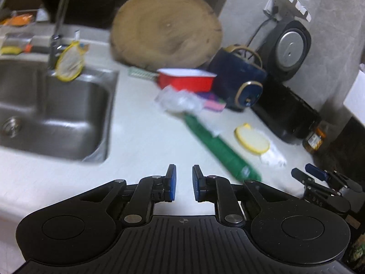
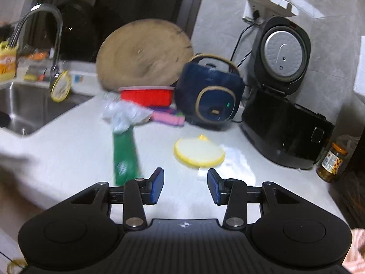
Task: Collect trash
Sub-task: 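Raise both empty tools back up to the countertop, then grasp the long green wrapper strip with the left tool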
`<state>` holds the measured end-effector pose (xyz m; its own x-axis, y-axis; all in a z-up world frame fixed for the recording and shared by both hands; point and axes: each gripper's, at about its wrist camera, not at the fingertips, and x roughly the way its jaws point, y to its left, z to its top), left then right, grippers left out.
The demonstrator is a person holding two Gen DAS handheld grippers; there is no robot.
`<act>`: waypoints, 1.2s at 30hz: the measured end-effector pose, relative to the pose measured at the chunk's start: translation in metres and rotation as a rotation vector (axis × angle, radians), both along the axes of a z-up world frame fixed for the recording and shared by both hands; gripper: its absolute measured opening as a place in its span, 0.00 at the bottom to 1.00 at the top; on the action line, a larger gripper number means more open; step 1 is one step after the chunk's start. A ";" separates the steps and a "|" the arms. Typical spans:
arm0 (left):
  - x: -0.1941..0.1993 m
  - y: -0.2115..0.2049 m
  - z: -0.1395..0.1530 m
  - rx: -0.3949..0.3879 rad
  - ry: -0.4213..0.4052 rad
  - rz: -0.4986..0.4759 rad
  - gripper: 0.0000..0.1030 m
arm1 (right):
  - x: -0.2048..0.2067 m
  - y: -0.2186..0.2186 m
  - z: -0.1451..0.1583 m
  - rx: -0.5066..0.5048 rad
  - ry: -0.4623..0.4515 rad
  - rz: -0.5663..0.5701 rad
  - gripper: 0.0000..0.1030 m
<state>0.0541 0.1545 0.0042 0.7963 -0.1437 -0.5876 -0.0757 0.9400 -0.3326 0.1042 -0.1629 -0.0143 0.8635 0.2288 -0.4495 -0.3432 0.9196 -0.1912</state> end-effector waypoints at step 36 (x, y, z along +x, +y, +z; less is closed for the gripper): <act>0.229 -0.141 -0.055 0.030 0.231 0.033 0.17 | 0.199 -0.034 -0.033 0.140 0.289 0.147 0.59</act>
